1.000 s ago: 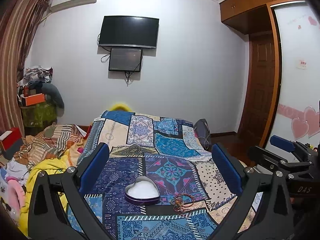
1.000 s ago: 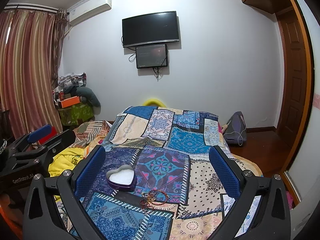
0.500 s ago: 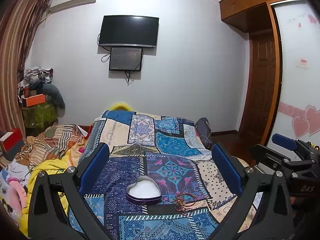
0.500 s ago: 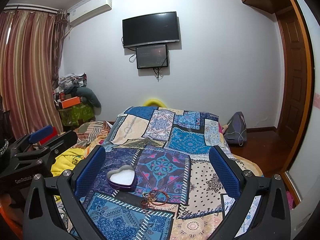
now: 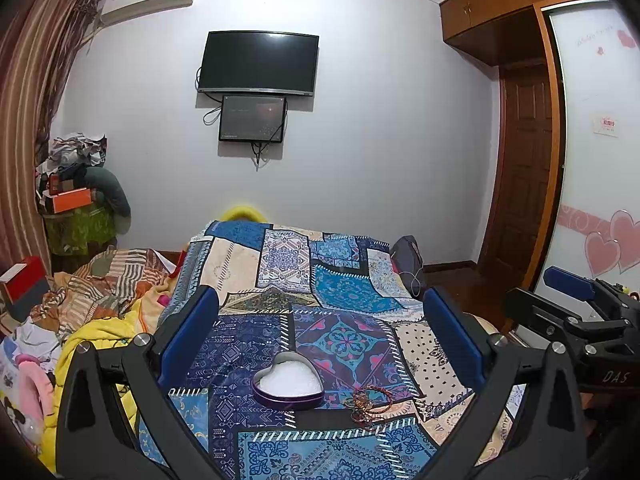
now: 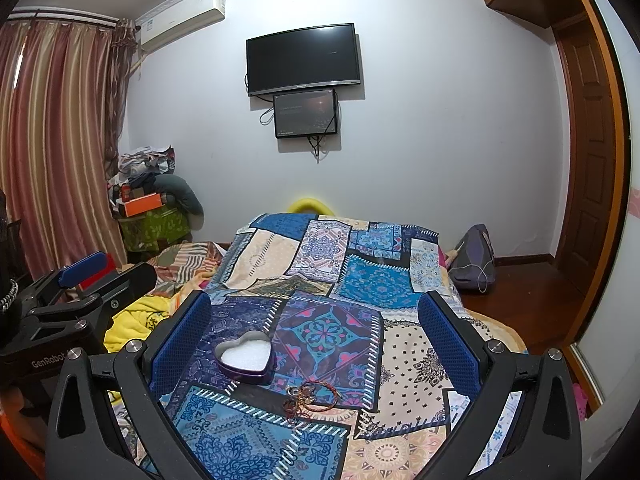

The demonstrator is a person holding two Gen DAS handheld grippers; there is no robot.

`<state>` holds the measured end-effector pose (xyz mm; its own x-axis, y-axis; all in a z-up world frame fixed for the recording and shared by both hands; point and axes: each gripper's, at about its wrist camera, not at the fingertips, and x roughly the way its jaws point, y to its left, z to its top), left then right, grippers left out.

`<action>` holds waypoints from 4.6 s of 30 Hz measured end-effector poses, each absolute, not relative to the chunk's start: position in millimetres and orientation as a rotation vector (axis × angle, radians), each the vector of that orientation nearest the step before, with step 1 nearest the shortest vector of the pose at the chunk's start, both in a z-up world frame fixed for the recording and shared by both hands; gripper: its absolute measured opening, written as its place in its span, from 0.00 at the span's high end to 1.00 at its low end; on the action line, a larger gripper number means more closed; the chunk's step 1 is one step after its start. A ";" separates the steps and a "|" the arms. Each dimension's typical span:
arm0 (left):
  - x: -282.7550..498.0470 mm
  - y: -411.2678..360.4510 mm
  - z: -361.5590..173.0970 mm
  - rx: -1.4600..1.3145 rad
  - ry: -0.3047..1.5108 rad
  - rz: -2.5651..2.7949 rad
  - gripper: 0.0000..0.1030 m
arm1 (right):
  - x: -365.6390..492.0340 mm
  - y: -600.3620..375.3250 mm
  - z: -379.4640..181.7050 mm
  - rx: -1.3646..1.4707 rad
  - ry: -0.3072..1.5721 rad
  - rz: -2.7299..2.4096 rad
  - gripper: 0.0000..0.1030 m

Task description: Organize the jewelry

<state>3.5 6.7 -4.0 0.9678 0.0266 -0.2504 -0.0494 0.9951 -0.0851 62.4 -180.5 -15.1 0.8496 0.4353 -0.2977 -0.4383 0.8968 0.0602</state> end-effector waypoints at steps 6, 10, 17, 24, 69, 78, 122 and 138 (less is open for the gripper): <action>3.5 6.8 -4.6 -0.092 0.254 0.036 0.00 | 61.5 -180.3 -14.2 -0.010 0.308 0.461 0.00; 3.3 6.3 -4.2 -0.091 0.253 0.037 0.00 | 61.4 -180.7 -13.8 -0.011 0.308 0.461 0.00; 4.1 4.8 -4.3 -0.090 0.255 0.037 0.00 | 61.0 -180.7 -14.1 -0.010 0.308 0.459 0.00; 9.3 3.4 -6.8 -0.075 0.269 0.041 0.00 | 70.2 -183.4 -18.7 -0.009 0.331 0.446 0.00; 137.8 4.9 -194.8 -0.112 0.983 -0.118 0.41 | 160.7 -158.9 -192.7 -0.046 0.976 0.739 0.68; 142.7 -17.9 -197.8 -0.054 0.993 -0.216 0.55 | 164.4 -150.6 -199.0 -0.089 0.973 0.728 0.92; 128.8 3.9 -192.0 -0.107 0.948 -0.189 0.79 | 168.2 -120.3 -200.4 -0.175 0.966 0.712 0.76; 112.4 12.6 -160.5 -0.110 0.866 -0.153 0.79 | 158.6 -124.8 -154.4 -0.127 0.881 0.729 0.93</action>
<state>112.4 12.6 -160.5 0.6380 -0.1786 -0.7490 0.0892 0.9833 -0.1585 158.6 -124.8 -154.4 0.4154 0.5281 -0.7406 -0.6282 0.7554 0.1864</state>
